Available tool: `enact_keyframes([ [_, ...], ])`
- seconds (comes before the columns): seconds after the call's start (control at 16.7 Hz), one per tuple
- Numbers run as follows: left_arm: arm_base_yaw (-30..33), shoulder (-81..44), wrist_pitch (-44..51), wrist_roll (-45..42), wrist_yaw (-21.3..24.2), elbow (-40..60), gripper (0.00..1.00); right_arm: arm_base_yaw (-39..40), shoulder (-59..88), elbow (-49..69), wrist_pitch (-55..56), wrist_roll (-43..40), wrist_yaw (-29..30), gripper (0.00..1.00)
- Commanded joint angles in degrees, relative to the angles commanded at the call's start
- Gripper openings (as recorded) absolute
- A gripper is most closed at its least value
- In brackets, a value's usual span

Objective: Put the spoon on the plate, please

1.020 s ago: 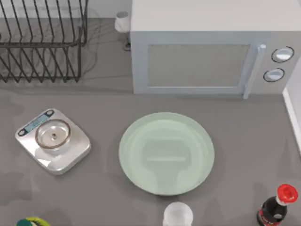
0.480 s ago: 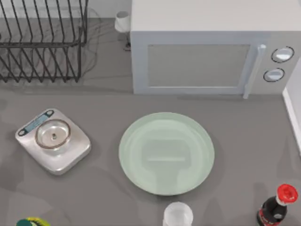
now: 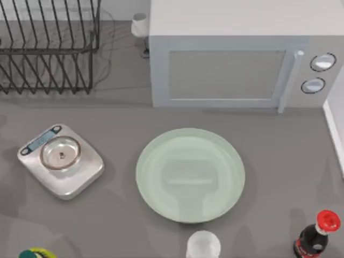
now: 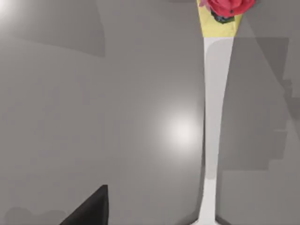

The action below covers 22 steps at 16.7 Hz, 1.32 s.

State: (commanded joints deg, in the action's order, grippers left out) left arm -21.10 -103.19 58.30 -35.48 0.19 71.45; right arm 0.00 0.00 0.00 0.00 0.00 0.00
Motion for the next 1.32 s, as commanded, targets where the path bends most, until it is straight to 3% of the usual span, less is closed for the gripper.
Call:
enact_keyframes([
  [0.42, -0.22, -7.82, -17.87, -0.31, 0.04, -9.28, 1.00, 0.00, 0.00, 0.00, 0.00, 0.00, 0.00, 1.00],
  [0.78, -0.27, -8.92, -19.65, -0.39, 0.05, -10.45, 1.00, 0.00, 0.00, 0.00, 0.00, 0.00, 0.00, 1.00],
  [1.32, -0.27, -8.92, -19.65, -0.39, 0.05, -10.45, 0.32, 0.00, 0.00, 0.00, 0.00, 0.00, 0.00, 1.00],
])
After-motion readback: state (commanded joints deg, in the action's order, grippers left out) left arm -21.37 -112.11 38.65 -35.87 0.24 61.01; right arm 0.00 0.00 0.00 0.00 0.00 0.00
